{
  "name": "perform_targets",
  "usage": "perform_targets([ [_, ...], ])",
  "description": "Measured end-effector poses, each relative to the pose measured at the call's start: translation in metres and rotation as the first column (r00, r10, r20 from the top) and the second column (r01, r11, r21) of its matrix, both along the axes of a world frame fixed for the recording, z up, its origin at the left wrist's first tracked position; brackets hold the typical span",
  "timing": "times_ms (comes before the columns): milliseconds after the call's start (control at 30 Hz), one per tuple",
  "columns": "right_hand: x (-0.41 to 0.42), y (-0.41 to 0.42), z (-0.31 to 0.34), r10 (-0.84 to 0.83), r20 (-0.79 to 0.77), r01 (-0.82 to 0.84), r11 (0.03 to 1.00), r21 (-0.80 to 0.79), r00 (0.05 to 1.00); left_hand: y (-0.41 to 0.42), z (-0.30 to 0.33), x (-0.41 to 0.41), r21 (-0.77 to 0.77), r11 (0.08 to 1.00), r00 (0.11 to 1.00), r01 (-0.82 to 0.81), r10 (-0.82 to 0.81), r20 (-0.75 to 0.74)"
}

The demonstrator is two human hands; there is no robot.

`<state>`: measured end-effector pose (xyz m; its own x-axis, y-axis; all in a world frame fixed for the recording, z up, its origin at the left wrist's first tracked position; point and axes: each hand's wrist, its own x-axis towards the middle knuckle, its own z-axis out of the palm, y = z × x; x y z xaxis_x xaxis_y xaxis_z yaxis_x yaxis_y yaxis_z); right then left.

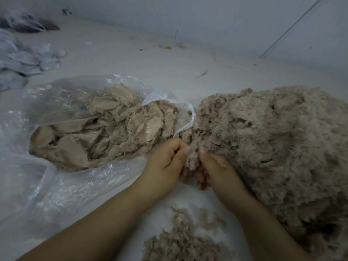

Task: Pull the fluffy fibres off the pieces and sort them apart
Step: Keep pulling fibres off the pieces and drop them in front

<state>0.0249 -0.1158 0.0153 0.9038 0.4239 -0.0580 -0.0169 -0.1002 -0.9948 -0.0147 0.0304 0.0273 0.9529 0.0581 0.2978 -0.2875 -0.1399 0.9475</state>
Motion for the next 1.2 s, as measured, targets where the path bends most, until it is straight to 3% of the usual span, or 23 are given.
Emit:
perform_targets([
  [233,0.006,0.0,-0.006,-0.095,-0.069,0.098,0.994,0.039,0.993,0.003,-0.004,0.003,-0.1,0.99,0.995,-0.103,0.103,-0.001],
  [400,0.007,0.001,-0.003,-0.157,-0.135,0.169,0.982,0.082,0.978,0.014,0.0,0.006,-0.329,0.933,0.987,-0.148,0.116,-0.115],
  [500,0.005,0.0,-0.002,-0.124,-0.107,0.132,0.989,0.071,0.987,0.013,0.0,0.005,-0.367,0.923,0.979,-0.118,0.047,-0.197],
  [633,0.003,-0.002,0.003,-0.035,-0.04,0.04,0.993,0.114,0.999,0.006,0.0,0.003,-0.44,0.897,0.964,0.046,-0.155,-0.215],
  [833,-0.002,-0.001,0.007,-0.017,0.063,0.011,0.996,0.092,0.998,0.006,-0.006,0.007,-0.408,0.912,0.954,0.034,-0.151,-0.258],
  [1000,-0.003,0.0,0.006,-0.072,0.02,0.071,0.995,0.07,0.997,0.007,-0.008,0.007,-0.206,0.978,0.978,0.018,-0.06,-0.201],
  [1200,-0.001,0.001,0.003,-0.104,-0.066,0.113,0.983,0.147,0.992,0.009,-0.007,0.008,-0.314,0.949,0.976,-0.041,-0.029,-0.216],
])
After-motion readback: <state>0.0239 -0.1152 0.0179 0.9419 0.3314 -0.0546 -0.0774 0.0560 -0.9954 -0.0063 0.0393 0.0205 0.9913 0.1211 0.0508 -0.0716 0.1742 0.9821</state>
